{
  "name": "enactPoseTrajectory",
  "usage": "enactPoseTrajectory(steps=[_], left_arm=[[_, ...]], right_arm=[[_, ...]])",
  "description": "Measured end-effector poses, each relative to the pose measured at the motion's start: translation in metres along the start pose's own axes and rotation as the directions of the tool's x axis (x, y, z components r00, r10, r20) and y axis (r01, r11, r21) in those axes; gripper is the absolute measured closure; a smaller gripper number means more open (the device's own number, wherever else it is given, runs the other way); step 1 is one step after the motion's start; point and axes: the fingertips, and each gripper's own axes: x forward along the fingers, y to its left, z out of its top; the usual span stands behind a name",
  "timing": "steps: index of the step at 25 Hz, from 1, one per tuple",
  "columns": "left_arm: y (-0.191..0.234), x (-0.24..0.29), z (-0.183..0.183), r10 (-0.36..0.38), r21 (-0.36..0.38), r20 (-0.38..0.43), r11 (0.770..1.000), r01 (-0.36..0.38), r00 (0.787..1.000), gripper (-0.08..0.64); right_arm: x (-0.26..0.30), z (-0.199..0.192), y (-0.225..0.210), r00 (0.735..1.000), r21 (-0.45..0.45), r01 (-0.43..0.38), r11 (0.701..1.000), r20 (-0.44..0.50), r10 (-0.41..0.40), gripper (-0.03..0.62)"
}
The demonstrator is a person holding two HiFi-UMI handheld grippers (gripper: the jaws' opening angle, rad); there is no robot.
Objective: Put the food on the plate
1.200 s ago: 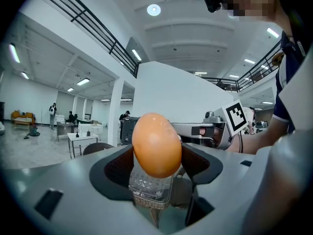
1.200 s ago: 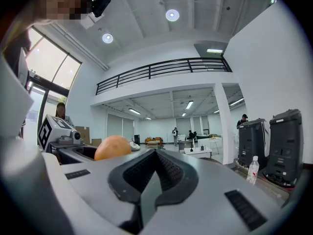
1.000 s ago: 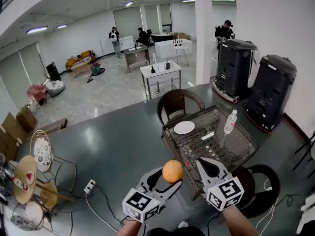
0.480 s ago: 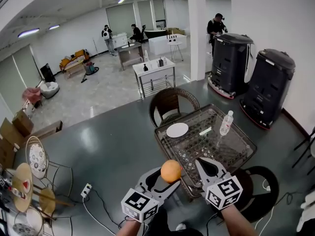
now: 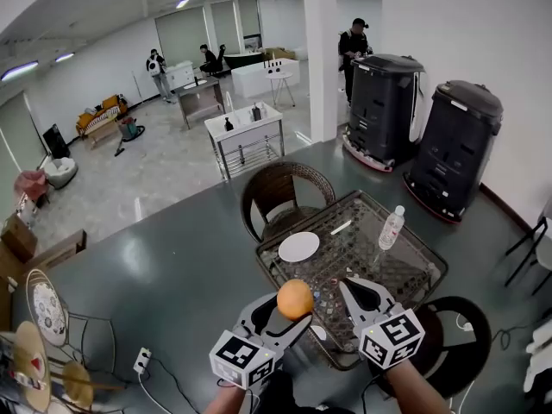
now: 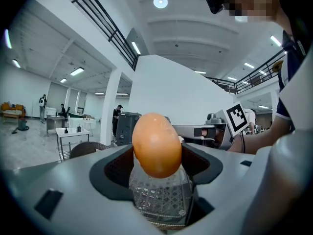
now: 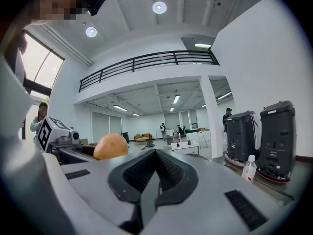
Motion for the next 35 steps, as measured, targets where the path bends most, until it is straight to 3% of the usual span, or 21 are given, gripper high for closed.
enactPoseTrajectory(steps=[9, 17, 26, 35], left_arm=[[0.096, 0.038, 0.010, -0.104, -0.015, -0.019, 0.994, 0.104, 0.994, 0.258], [0.162, 0.065, 0.028, -0.216, -0.021, -0.033, 0.976, 0.216, 0.976, 0.258], [0.197, 0.078, 0.034, -0.274, -0.028, -0.028, 0.962, 0.273, 0.961, 0.258], [0.212, 0.094, 0.028, -0.265, -0.030, -0.057, 0.964, 0.264, 0.963, 0.258]], right_arm=[[0.090, 0.008, -0.021, 0.995, 0.011, 0.101, 0.995, -0.025, -0.100, 0.589], [0.146, 0.020, -0.040, 0.973, 0.016, 0.226, 0.974, -0.051, -0.225, 0.589], [0.180, 0.019, -0.045, 0.957, 0.014, 0.280, 0.960, -0.077, -0.279, 0.589], [0.205, 0.015, -0.056, 0.963, 0.028, 0.258, 0.966, -0.086, -0.254, 0.589]])
